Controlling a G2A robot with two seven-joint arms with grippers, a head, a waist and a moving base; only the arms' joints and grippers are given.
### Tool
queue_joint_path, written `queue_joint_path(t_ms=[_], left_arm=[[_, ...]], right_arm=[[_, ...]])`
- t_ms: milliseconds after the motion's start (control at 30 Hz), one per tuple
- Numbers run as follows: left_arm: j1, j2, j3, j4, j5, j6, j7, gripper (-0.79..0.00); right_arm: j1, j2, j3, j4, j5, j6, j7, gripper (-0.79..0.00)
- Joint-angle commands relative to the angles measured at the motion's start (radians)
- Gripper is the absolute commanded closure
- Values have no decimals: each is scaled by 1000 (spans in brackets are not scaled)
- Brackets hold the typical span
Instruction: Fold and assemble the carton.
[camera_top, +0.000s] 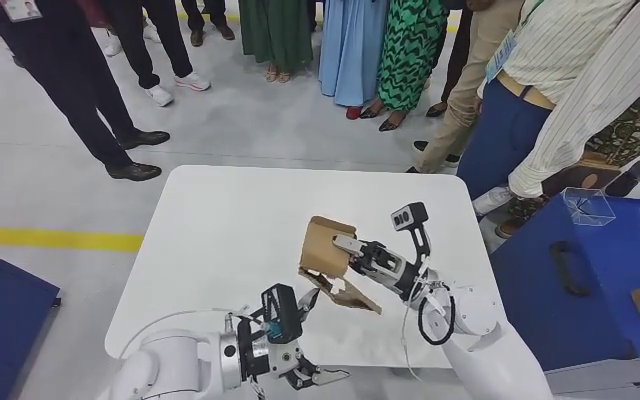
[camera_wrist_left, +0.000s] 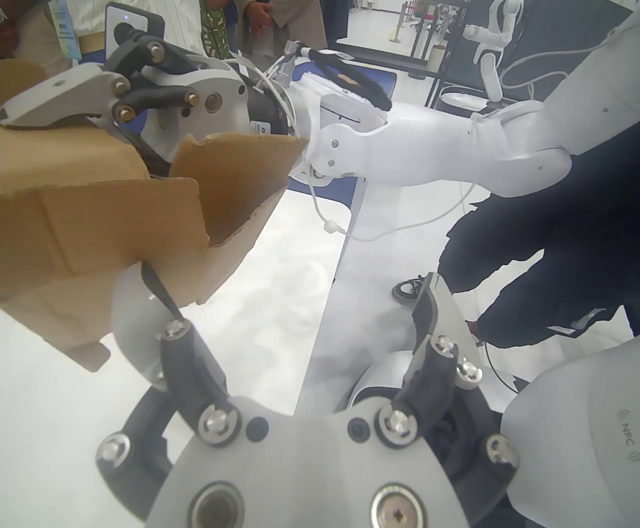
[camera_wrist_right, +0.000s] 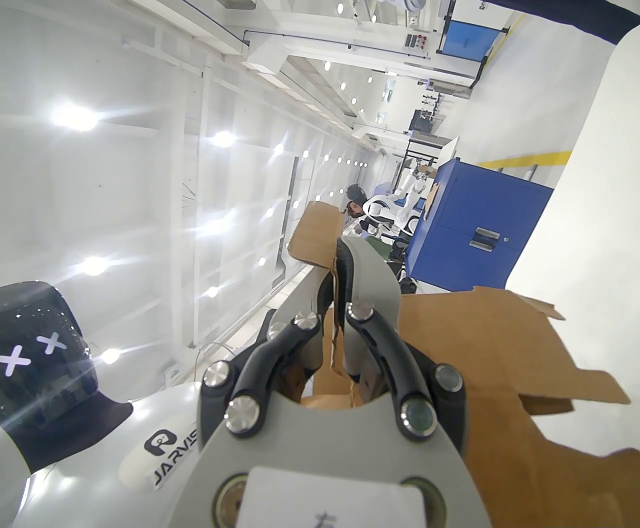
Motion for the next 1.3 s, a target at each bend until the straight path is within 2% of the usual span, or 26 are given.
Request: queue_joint_path(t_ms=[0,267,1033,1267], left_arm=[[-11,0,8,4,-12,9,-5,-785],[-34,3,17,23,-24,34,-1,-785],[1,25,-30,-6,-53,35,-3,-785],[30,35,-77,1,-67,26,16,-785]], right_arm=[[-5,-1,-3,-2,18,6,13,0],[1,-10,-21,6,37,13,14,0],[8,-19,-19,15,54,44,-16,0],[10,-26,22,9,162,65,-71,0]])
